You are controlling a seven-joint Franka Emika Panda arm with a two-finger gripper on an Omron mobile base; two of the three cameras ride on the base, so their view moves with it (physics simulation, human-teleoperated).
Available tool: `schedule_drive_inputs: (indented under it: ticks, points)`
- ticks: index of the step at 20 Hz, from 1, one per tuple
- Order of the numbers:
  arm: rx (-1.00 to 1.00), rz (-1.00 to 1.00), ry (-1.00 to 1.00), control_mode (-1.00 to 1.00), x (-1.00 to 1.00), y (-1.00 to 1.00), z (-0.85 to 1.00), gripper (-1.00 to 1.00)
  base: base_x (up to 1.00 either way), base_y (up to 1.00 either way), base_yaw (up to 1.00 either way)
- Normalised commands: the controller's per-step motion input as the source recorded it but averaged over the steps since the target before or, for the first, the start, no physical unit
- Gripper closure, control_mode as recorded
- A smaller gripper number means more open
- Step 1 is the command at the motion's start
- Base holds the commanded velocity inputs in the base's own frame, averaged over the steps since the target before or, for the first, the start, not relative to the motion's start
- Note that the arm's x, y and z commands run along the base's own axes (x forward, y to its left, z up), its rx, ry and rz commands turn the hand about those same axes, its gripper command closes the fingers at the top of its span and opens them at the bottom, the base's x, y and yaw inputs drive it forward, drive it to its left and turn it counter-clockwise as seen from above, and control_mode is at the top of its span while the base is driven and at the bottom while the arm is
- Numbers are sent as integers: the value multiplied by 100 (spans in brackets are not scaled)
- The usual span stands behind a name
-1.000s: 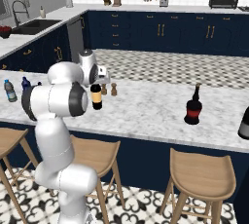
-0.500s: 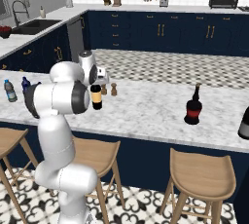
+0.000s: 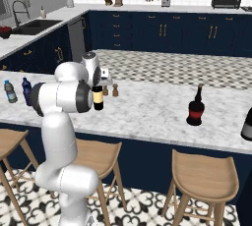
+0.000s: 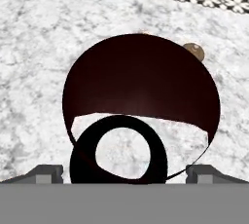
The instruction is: Move the plastic bottles in the middle to the plastics group, and the glass bottles in the middle to the glass group.
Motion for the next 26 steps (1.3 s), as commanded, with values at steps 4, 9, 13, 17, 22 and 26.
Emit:
schedule_drive_inputs:
  ticks: [4, 9, 13, 17, 22, 26]
  points:
    - [0, 0, 0, -100, 0, 0, 0, 100, 0, 0, 0]
    - [0, 0, 0, -100, 0, 0, 0, 100, 0, 0, 0]
    - [0, -1, -4, -100, -25, -12, 14, 100, 0, 0, 0]
    - [0, -9, -1, -100, -58, -40, 49, 100, 0, 0, 0]
    - [0, -16, 0, -100, -63, -77, 31, 100, 0, 0, 0]
    - [0, -22, 0, -100, -35, -99, 19, 100, 0, 0, 0]
